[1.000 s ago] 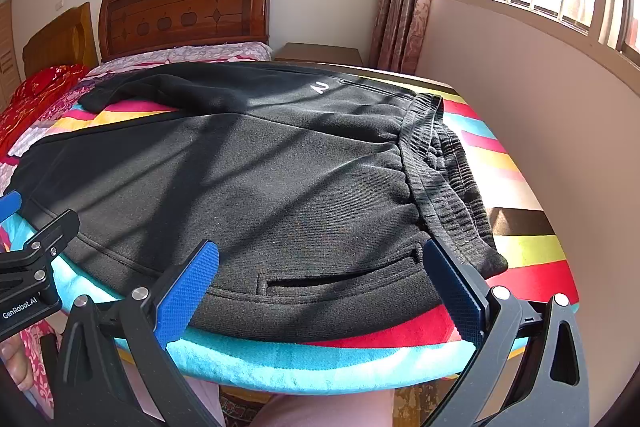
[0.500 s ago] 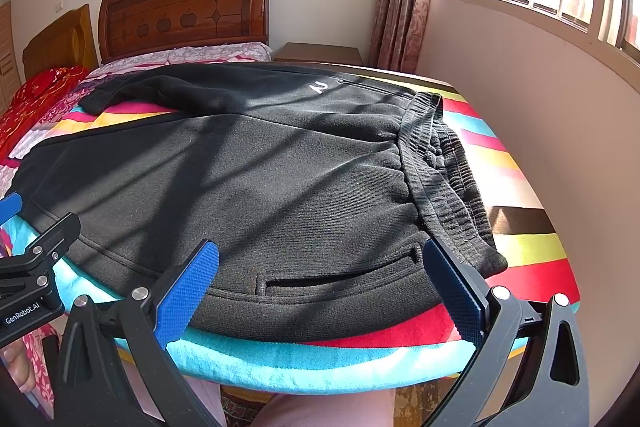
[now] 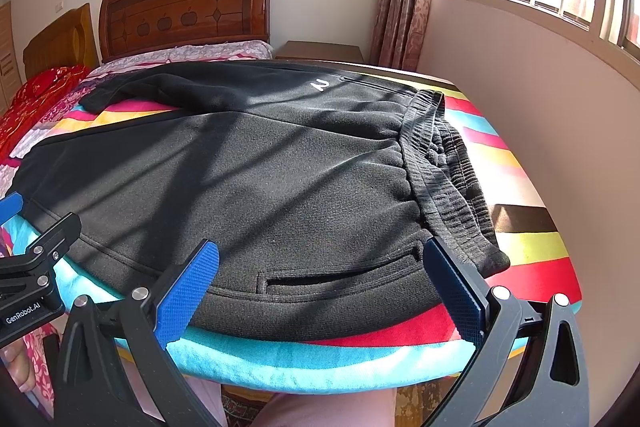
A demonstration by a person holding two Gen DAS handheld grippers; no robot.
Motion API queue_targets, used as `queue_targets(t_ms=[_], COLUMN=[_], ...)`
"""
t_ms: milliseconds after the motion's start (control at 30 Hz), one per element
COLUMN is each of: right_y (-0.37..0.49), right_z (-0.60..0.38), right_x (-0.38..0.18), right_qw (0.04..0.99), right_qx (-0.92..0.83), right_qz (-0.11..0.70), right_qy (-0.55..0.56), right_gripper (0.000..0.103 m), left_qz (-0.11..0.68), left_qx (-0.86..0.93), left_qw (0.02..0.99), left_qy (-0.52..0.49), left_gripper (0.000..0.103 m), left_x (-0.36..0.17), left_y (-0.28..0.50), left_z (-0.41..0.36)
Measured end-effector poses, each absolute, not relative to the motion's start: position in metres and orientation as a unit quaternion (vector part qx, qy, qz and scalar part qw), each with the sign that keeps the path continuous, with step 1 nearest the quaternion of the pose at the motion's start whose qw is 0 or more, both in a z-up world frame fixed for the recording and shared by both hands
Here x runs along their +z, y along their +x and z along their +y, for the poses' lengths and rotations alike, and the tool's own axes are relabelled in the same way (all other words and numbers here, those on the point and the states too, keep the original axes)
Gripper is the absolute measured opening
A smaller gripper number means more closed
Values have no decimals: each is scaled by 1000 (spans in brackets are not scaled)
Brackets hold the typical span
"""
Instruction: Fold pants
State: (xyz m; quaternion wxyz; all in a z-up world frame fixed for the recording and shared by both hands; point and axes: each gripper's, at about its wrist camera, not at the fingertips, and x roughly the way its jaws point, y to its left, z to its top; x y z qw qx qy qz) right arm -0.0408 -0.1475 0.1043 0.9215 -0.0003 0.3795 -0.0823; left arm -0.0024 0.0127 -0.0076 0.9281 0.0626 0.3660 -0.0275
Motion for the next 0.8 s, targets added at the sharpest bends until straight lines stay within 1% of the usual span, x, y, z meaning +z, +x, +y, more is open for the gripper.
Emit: queue_targets(t_ms=[300,433,467,567,633,733,800], right_y=[-30,-21,-17,-5,11,42,71], right_z=[-154,-162,-165,-174,-190,-218,-241], right_x=[89,93,96,105,118,140,151], right_qw=[914,921,922,920,920,926,931], right_qx=[-69,-32,-12,32,67,82,100], right_qz=[399,388,387,391,385,369,350], right_qy=[-13,-14,-17,-16,-11,-11,-13], right_gripper=[99,99,99,99,99,99,99], left_qz=[387,393,403,472,478,452,473], left_qx=[-37,-98,-114,-135,-113,-83,-82], left_qw=[918,912,906,870,869,874,852], left_qy=[82,69,63,35,64,157,209], left_gripper=[102,102,102,102,102,102,102], left_x=[-22,-10,-6,6,19,43,46], left_y=[18,40,50,98,131,173,208], left_z=[8,9,12,20,23,16,9])
